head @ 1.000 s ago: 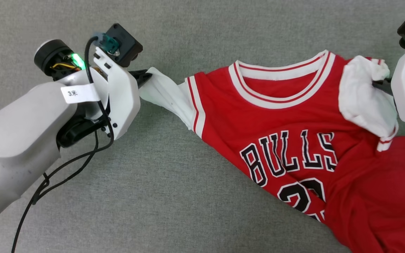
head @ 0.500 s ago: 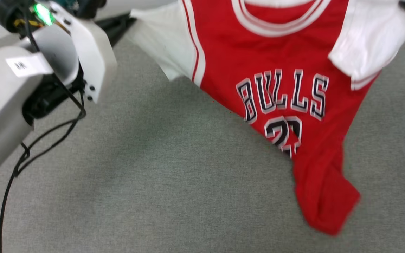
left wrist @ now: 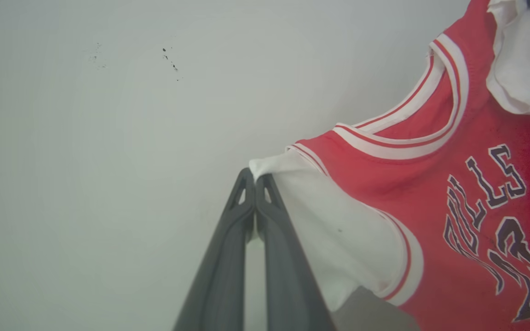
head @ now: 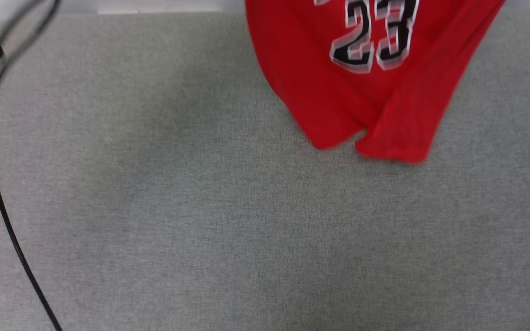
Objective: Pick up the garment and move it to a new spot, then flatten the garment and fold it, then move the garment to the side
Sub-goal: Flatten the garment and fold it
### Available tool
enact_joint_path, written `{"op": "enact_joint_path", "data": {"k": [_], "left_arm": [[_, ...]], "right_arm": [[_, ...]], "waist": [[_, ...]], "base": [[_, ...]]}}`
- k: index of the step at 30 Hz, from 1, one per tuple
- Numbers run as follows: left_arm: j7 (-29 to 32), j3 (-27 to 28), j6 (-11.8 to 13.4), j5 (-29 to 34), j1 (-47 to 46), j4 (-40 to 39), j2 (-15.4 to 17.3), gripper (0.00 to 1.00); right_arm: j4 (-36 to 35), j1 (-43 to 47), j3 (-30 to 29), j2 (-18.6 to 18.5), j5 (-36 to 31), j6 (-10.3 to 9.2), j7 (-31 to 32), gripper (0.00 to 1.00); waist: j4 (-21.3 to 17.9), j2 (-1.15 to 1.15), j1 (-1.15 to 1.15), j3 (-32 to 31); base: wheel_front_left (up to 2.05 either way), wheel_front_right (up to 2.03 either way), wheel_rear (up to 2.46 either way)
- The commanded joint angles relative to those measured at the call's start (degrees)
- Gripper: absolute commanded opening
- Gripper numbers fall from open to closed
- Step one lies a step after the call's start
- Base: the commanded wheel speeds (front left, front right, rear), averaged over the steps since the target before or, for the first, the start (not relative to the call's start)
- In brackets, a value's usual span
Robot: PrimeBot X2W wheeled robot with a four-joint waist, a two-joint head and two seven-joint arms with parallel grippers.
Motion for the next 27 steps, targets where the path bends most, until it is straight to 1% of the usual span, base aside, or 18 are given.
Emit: {"op": "enact_joint_path", "data": {"k": [1,6,9,15,21,22,27], "left_arm": [[-1.0,0.7,-0.2,0.8,-2.1,1.5,-0.5,0.00],[-4.2,2.3,-1.4,2.7,-10.2,8.2,-2.7,0.00],[-6.5,3.3,-2.0,3.6,-14.3,11.4,-3.7,0.00],[-10.2,4.5,-2.8,3.9,-18.8,17.1,-5.2,0.00],[-12.8,3.8,-3.8,2.9,-17.6,22.0,-6.1,0.00],[-13.8,3.4,-4.1,2.3,-16.3,23.3,-6.3,0.00],[-16.8,2.4,-4.5,0.7,-11.3,25.4,-6.5,0.00]], "right_arm": [[1.5,-2.4,-0.1,1.2,-1.1,-0.04,-0.8,0.00],[7.9,-11.6,-0.5,5.0,-6.4,-0.04,-5.3,0.00],[11.4,-16.9,-0.4,6.8,-8.5,-0.04,-7.6,0.00],[16.9,-23.6,1.7,9.7,-10.3,-0.04,-11.8,0.00],[21.2,-25.1,6.4,11.5,-9.0,-0.04,-14.4,0.00],[22.2,-24.1,8.1,11.8,-8.0,-0.04,-15.5,0.00],[24.3,-19.6,12.4,12.7,-5.0,-0.04,-19.1,0.00]], "waist": [[-0.3,0.00,0.00,2.0],[-0.5,0.00,0.00,5.0],[-0.3,0.00,0.00,6.3],[0.4,0.00,0.00,8.6],[0.4,0.00,0.00,11.5],[0.4,0.00,0.00,12.3],[0.2,0.00,0.00,13.2]], "base": [[0.00,0.00,0.00],[0.00,0.00,0.00],[0.00,0.00,0.00],[0.00,0.00,0.00],[0.00,0.00,0.00],[0.00,0.00,0.00],[0.00,0.00,0.00]]}}
